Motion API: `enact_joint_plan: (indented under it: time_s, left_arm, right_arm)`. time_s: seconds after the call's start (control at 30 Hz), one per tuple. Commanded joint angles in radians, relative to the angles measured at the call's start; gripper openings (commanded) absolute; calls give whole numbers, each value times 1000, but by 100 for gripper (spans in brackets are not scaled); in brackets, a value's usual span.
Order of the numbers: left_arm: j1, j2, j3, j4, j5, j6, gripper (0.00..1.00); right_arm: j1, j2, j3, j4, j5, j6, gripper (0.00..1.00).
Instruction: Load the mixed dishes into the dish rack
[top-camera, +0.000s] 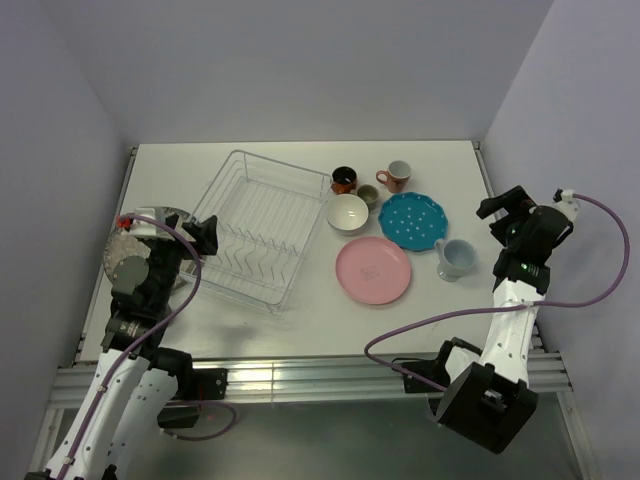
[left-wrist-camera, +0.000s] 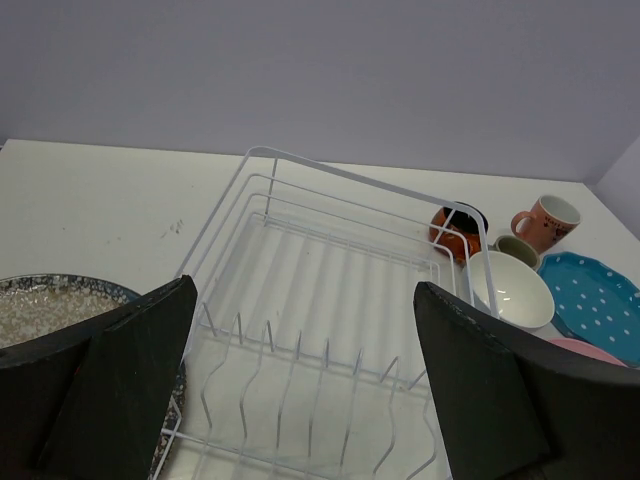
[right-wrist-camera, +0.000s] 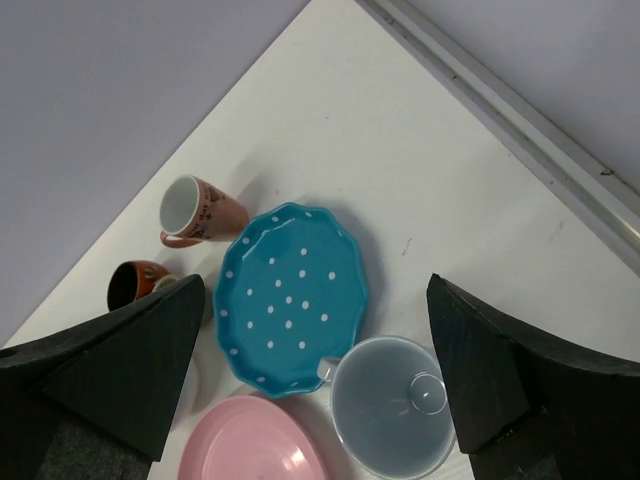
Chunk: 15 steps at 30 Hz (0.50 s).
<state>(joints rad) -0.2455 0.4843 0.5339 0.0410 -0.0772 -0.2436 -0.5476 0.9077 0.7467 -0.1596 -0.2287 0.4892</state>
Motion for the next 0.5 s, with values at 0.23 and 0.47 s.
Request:
enact_joint_plan:
  time_s: [0.23, 0.47]
  left_arm:
    - [-3, 7, 11, 23, -13, 17, 99]
    - [-3, 20, 29, 4, -19, 3, 99]
  right_arm:
    - [2, -32, -24, 91, -328, -95, 100]
    - [24, -52, -64, 91, -696, -401, 100]
